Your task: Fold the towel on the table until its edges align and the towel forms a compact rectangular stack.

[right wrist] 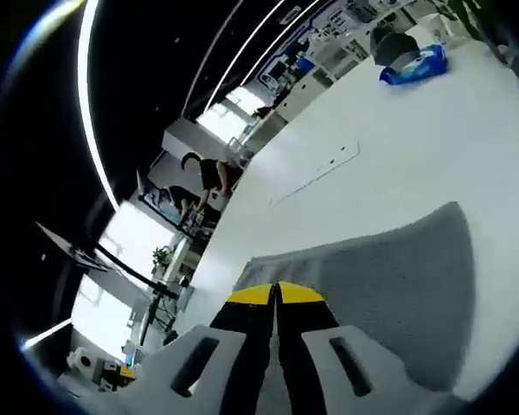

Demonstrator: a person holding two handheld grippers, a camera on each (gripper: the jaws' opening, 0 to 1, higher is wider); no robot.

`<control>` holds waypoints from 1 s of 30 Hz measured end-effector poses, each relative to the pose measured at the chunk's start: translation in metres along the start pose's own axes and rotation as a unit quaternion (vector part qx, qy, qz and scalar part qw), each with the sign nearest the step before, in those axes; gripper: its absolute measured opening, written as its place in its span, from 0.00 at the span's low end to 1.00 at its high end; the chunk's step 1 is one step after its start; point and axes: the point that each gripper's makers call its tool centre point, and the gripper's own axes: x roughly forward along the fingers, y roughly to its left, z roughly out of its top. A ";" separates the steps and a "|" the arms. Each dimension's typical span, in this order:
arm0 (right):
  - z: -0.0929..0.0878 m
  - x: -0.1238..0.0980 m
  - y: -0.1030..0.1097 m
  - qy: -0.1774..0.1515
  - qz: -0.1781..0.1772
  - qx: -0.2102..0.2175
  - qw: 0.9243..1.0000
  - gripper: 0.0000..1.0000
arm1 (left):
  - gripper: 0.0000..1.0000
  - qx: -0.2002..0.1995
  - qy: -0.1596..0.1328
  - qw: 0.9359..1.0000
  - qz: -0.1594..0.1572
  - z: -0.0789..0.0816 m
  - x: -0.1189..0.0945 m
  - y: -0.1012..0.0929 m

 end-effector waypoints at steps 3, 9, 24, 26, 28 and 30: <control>0.013 -0.027 -0.010 -0.017 -0.011 -0.015 1.000 0.00 | 0.17 0.018 -0.028 0.999 -0.024 0.032 0.013 -0.008; 0.020 -0.063 -0.026 0.036 -0.074 -0.169 0.982 0.00 | 0.05 0.079 -0.047 0.994 -0.052 0.075 0.051 -0.029; -0.010 -0.067 -0.060 0.243 -0.132 -0.494 0.824 0.00 | 0.00 0.035 0.088 0.982 -0.165 0.027 0.181 -0.116; -0.012 -0.058 -0.062 0.255 -0.129 -0.511 0.811 0.00 | 0.00 0.068 0.116 0.977 -0.167 0.010 0.196 -0.121; -0.014 -0.047 -0.062 0.254 -0.126 -0.500 0.818 0.00 | 0.00 0.087 0.125 0.974 -0.167 0.001 0.209 -0.125; -0.019 -0.038 -0.065 0.261 -0.122 -0.501 0.816 0.00 | 0.00 0.093 0.135 0.974 -0.159 -0.007 0.219 -0.126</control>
